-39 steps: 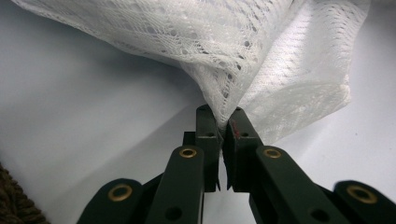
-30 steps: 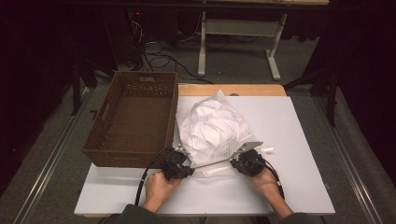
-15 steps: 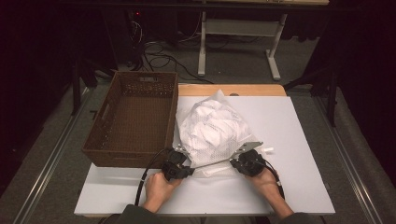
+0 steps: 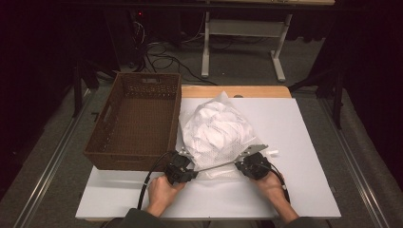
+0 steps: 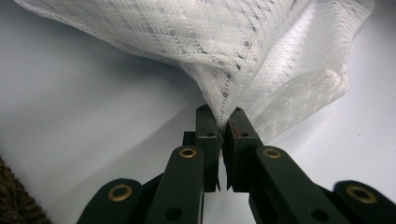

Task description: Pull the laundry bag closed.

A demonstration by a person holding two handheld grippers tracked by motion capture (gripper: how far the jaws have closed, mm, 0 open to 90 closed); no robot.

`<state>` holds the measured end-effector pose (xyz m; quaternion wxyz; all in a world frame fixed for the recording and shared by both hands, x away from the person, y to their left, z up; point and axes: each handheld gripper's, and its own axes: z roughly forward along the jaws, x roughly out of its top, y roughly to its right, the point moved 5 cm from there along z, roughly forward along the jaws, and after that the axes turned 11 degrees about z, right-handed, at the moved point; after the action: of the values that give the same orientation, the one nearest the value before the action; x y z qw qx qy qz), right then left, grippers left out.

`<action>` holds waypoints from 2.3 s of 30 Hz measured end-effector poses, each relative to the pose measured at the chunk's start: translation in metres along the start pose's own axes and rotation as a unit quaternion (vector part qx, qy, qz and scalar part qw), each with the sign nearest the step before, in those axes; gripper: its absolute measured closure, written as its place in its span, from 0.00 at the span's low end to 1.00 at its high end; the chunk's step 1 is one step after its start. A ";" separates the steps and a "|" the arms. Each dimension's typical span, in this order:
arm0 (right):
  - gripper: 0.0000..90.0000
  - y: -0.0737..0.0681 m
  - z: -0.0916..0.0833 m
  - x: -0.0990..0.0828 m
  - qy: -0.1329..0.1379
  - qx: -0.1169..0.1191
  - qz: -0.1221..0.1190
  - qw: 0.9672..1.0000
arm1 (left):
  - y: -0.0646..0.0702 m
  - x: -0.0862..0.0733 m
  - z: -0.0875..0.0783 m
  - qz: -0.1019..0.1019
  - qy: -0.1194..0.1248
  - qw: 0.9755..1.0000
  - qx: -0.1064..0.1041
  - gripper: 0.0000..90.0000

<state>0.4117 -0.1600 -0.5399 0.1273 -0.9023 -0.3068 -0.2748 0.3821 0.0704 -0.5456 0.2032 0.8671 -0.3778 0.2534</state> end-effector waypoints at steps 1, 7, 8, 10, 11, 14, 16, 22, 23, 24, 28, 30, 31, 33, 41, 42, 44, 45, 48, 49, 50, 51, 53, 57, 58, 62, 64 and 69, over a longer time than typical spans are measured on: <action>0.96 0.001 0.000 0.000 0.001 -0.004 -0.003 1.000 | 0.000 0.000 0.000 -0.001 0.000 1.000 -0.001 0.95; 0.96 0.008 -0.003 -0.003 0.004 -0.002 0.008 1.000 | 0.000 0.000 0.000 0.001 0.000 1.000 -0.001 0.95; 0.96 0.008 -0.003 -0.003 0.004 -0.004 0.010 1.000 | 0.000 0.000 0.000 0.001 0.000 1.000 -0.001 0.95; 0.96 0.008 -0.003 -0.003 0.004 -0.003 0.007 1.000 | 0.000 0.000 0.000 0.001 0.000 1.000 -0.001 0.94; 0.96 0.008 -0.003 -0.003 0.005 -0.002 0.008 1.000 | 0.000 0.000 0.000 0.001 0.000 1.000 -0.001 0.95; 0.96 0.009 -0.003 -0.004 0.005 -0.004 0.009 1.000 | 0.000 0.000 0.000 0.001 0.000 1.000 -0.001 0.94; 0.96 0.011 -0.003 -0.004 0.007 -0.005 0.014 1.000 | 0.000 0.000 0.000 0.003 0.000 1.000 0.000 0.94; 0.96 0.012 -0.004 -0.004 0.006 -0.009 0.018 1.000 | 0.000 0.000 0.000 0.003 -0.001 1.000 0.002 0.94; 0.96 0.012 -0.004 -0.004 0.006 -0.009 0.019 1.000 | 0.000 0.000 0.000 0.004 0.000 1.000 0.002 0.94; 0.96 0.012 -0.004 -0.004 0.007 -0.009 0.019 1.000 | 0.001 0.000 0.000 0.004 0.000 1.000 0.002 0.94; 0.96 0.012 -0.004 -0.004 0.007 -0.009 0.018 1.000 | 0.001 0.000 0.000 0.004 0.001 1.000 0.004 0.94; 0.96 0.014 -0.004 -0.004 0.008 -0.009 0.019 1.000 | 0.001 0.000 0.000 0.004 0.002 1.000 0.004 0.94; 0.96 0.014 -0.004 -0.004 0.008 -0.010 0.022 1.000 | 0.001 0.000 0.000 0.004 0.002 1.000 0.004 0.94; 0.96 0.016 -0.004 -0.005 0.010 -0.010 0.023 1.000 | 0.001 0.000 0.000 0.004 0.000 1.000 0.002 0.94; 0.96 0.020 -0.005 -0.005 0.009 -0.013 0.033 0.999 | 0.001 0.000 0.000 0.003 0.001 1.000 0.002 0.94; 0.96 0.021 -0.006 -0.006 0.008 -0.016 0.032 0.999 | 0.001 0.000 0.000 0.003 0.000 1.000 0.002 0.94; 0.96 0.023 -0.006 -0.006 0.009 -0.015 0.032 0.999 | 0.001 0.000 0.000 0.004 0.001 1.000 0.002 0.94; 0.96 0.025 -0.006 -0.006 0.010 -0.016 0.033 0.999 | 0.001 0.000 0.000 0.004 0.001 1.000 0.003 0.94; 0.96 0.026 -0.007 -0.006 0.010 -0.018 0.042 0.999 | 0.001 0.000 0.000 0.005 0.002 1.000 0.003 0.94; 0.96 0.026 -0.007 -0.006 0.010 -0.018 0.042 0.999 | 0.001 0.000 0.000 0.005 0.002 1.000 0.003 0.94; 0.96 0.026 -0.007 -0.006 0.009 -0.018 0.042 0.999 | 0.001 0.000 0.000 0.005 0.002 1.000 0.003 0.94; 0.96 0.026 -0.007 -0.006 0.010 -0.018 0.041 0.999 | 0.001 0.000 0.000 0.005 0.002 1.000 0.003 0.94; 0.96 0.026 -0.007 -0.006 0.011 -0.015 0.043 0.999 | 0.001 0.000 0.000 0.006 0.002 1.000 0.004 0.94; 0.96 0.026 -0.007 -0.006 0.011 -0.016 0.044 0.999 | 0.001 0.000 0.000 0.007 0.002 1.000 0.005 0.94; 0.96 0.026 -0.007 -0.006 0.011 -0.017 0.044 0.999 | 0.001 0.000 0.000 0.007 0.001 1.000 0.005 0.94; 0.96 0.029 -0.007 -0.007 0.011 -0.017 0.046 0.999 | 0.001 0.000 0.000 0.006 0.001 1.000 0.005 0.94; 0.96 0.030 -0.007 -0.006 0.013 -0.021 0.047 0.999 | 0.001 0.000 0.000 0.006 0.001 1.000 0.005 0.94; 0.96 0.033 -0.007 -0.007 0.012 -0.021 0.052 0.998 | 0.001 0.000 0.000 0.003 0.002 1.000 0.005 0.94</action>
<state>0.4246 -0.1915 -0.5396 0.1261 -0.9160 -0.2526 -0.2849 0.3811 0.0697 -0.5457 0.1992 0.8661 -0.3792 0.2577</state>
